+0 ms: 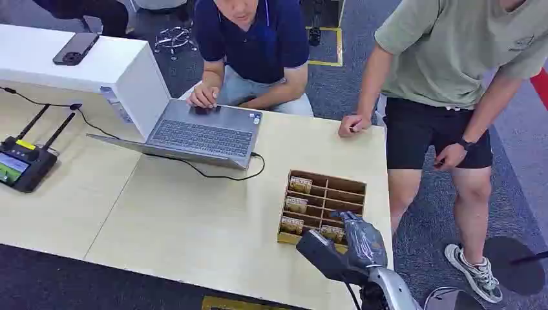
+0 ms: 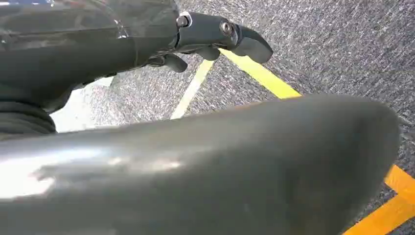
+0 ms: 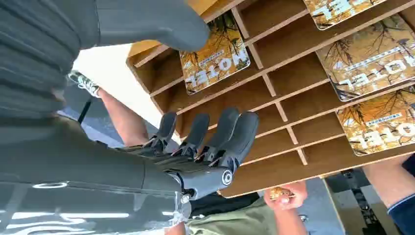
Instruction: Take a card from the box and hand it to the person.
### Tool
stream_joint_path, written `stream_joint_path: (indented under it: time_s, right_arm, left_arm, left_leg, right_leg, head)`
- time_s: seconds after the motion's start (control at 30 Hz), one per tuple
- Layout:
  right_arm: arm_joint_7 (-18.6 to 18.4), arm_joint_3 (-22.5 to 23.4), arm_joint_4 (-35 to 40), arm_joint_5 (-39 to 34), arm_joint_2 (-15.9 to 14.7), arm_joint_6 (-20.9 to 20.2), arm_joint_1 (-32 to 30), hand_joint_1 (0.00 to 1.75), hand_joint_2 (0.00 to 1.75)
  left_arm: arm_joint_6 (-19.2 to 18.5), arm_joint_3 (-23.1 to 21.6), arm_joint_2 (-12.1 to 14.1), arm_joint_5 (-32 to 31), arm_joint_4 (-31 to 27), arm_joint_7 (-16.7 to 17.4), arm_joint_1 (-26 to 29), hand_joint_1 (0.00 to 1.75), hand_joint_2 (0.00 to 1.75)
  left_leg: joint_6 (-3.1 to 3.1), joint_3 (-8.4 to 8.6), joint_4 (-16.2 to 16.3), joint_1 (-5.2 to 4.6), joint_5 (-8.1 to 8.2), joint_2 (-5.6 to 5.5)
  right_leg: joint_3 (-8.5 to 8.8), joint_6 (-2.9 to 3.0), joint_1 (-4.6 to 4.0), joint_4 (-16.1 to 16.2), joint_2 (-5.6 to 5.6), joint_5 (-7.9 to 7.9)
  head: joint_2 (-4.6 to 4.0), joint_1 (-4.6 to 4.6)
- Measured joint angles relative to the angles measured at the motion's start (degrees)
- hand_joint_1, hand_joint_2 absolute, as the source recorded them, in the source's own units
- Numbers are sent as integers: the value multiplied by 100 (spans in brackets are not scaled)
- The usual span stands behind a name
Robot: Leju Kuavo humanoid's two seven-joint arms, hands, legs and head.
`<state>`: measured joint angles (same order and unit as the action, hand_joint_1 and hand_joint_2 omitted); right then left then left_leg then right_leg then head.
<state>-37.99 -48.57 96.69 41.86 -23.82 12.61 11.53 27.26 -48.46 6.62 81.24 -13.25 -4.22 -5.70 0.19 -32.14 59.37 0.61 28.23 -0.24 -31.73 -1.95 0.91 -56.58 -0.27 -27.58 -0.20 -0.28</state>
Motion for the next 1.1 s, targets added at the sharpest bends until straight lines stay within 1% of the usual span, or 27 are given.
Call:
stream_joint_path:
  time_s: [1.1]
  right_arm:
    - [7,0,-15,-7,0,0,0,91,175]
  left_arm:
    - [-7,0,0,0,0,-2,0,0,0]
  left_leg:
    - [0,0,0,0,0,0]
  right_leg:
    - [0,0,0,0,0,0]
  head:
    - [0,0]
